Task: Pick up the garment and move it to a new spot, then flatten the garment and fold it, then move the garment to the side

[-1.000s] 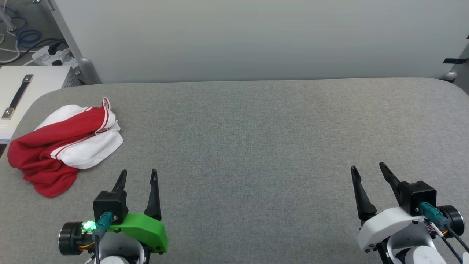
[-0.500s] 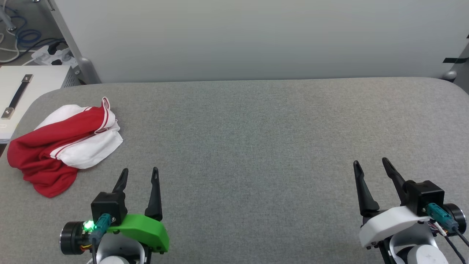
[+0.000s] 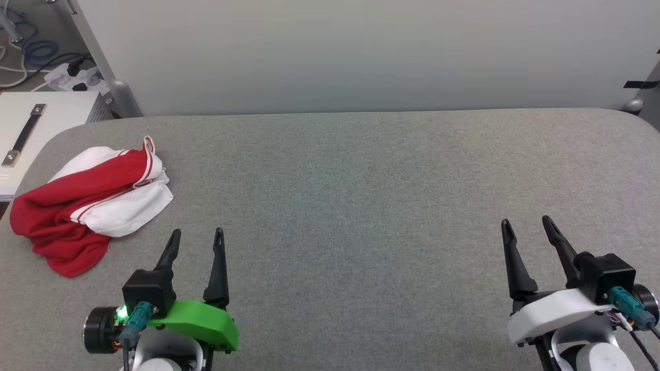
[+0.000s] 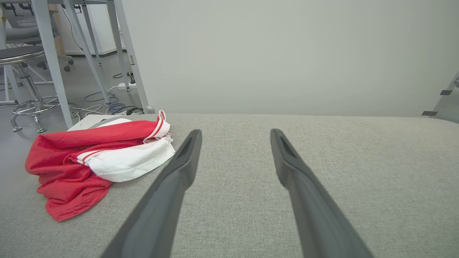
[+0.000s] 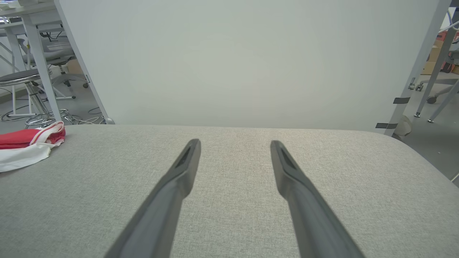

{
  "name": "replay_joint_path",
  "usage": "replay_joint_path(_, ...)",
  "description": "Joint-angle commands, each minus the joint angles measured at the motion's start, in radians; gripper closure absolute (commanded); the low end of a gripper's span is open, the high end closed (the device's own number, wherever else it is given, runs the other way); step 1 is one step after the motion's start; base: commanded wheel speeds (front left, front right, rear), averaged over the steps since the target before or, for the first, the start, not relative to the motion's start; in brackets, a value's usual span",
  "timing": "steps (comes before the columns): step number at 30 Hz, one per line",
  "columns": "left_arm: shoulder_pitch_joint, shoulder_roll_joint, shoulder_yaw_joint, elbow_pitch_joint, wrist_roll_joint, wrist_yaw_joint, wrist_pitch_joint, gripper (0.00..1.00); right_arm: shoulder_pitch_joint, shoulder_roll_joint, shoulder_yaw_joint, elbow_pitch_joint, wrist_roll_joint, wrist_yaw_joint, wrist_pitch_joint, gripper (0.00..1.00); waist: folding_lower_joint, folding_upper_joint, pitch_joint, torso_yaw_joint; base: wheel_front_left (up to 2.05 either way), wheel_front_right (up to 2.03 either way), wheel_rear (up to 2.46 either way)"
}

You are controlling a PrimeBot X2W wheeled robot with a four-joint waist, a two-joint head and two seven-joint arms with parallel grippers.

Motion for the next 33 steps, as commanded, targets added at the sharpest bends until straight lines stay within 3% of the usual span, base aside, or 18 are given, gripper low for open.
replay_joint_path(1,0.01,-0.002,-0.001,-0.005,-0.009,-0.006,-0.01,0.0,0.001,0.001,-0.001,-0.009,0.011,0.0,-0.011,0.0,0.0,-0.0001,0.0,0.0,0.0,0.0,0.0)
replay_joint_path(33,0.011,-0.004,-0.037,0.077,-0.046,-0.021,-0.076,0.0,-0.003,0.001,0.008,0.055,0.03,-0.001,-0.076,0.0,0.0,-0.0001,0.014,0.0,0.0,0.0,0.0)
